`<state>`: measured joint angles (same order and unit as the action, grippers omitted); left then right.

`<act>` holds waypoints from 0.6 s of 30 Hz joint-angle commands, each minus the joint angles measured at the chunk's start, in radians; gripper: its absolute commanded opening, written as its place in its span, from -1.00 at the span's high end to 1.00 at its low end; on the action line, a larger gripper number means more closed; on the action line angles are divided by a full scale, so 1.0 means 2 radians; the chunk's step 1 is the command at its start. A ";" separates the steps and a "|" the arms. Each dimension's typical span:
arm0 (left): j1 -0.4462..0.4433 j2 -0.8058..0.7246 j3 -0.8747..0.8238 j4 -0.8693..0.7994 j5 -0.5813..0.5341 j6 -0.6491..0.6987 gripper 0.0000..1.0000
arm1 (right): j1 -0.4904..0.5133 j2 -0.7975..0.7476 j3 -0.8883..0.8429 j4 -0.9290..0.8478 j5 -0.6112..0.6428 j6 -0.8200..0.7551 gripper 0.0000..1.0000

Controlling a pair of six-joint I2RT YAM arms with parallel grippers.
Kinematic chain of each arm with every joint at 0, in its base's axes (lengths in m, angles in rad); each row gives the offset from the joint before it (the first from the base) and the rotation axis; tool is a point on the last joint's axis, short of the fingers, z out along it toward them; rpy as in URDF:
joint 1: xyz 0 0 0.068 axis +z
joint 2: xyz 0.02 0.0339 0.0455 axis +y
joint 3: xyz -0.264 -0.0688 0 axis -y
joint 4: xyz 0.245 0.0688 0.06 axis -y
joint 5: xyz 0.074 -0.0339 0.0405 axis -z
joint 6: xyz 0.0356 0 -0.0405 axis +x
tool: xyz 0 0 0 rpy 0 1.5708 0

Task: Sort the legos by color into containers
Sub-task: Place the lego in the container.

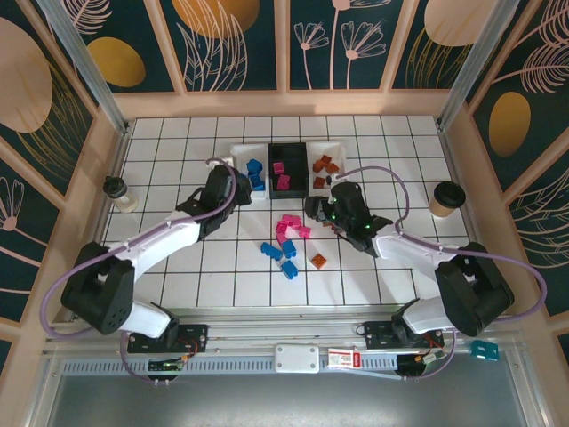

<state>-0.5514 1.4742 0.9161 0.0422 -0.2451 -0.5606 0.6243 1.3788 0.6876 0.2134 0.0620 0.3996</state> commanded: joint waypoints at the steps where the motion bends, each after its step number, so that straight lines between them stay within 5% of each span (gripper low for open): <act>1: 0.005 0.056 0.054 0.001 -0.010 0.005 0.74 | 0.002 -0.017 -0.013 0.012 0.002 0.010 -0.13; 10: 0.038 0.196 0.180 -0.030 -0.033 0.008 0.53 | 0.014 -0.051 -0.046 -0.011 -0.002 0.012 -0.14; 18: 0.048 0.171 0.182 -0.023 -0.006 0.002 -0.32 | 0.020 -0.090 -0.069 -0.026 -0.006 0.017 -0.19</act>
<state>-0.4564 1.8847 1.2701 -0.0082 -0.2729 -0.5556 0.6548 1.2289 0.5674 0.1787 0.0540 0.4114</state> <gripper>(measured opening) 0.635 0.591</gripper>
